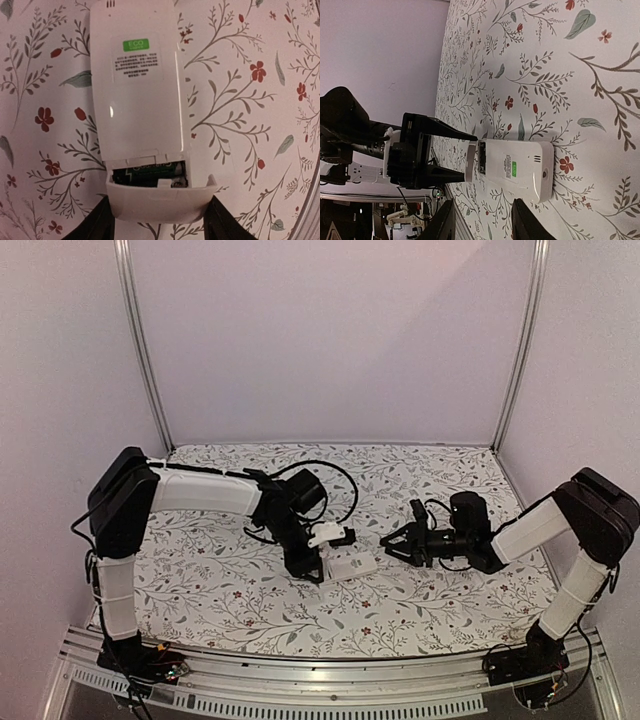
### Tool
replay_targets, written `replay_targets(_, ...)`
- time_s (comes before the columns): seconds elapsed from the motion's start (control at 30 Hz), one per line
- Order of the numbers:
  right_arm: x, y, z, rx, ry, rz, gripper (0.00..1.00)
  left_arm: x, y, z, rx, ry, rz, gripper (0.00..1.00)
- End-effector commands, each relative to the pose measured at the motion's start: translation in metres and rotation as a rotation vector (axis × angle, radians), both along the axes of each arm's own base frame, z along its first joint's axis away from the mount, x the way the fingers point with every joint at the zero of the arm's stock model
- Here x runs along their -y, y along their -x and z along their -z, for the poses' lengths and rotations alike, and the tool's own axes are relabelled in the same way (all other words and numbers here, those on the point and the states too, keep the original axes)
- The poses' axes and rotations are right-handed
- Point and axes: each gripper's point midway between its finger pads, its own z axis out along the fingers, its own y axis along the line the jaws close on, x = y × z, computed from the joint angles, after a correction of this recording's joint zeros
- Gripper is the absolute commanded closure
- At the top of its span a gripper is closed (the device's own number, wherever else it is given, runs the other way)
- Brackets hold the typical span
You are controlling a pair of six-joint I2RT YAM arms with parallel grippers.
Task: Load the batteries into the remote control
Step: Adjust the battery cover of the remote control without the battery cover.
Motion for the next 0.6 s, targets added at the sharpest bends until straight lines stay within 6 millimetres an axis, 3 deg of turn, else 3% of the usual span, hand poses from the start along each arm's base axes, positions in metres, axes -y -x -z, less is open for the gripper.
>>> replay_targets(0.0,-0.009,-0.002,-0.009,0.011,-0.058,0.013,0.63,0.000,0.006,0.013,-0.031,-0.057,-0.017,0.48)
replay_targets(0.17,-0.011,-0.001,-0.009,0.011,-0.058,0.006,0.64,-0.004,0.003,0.025,-0.039,-0.123,-0.051,0.47)
replay_targets(0.57,-0.009,0.000,-0.007,0.009,-0.045,0.008,0.63,-0.007,-0.001,0.031,-0.023,-0.225,-0.091,0.43)
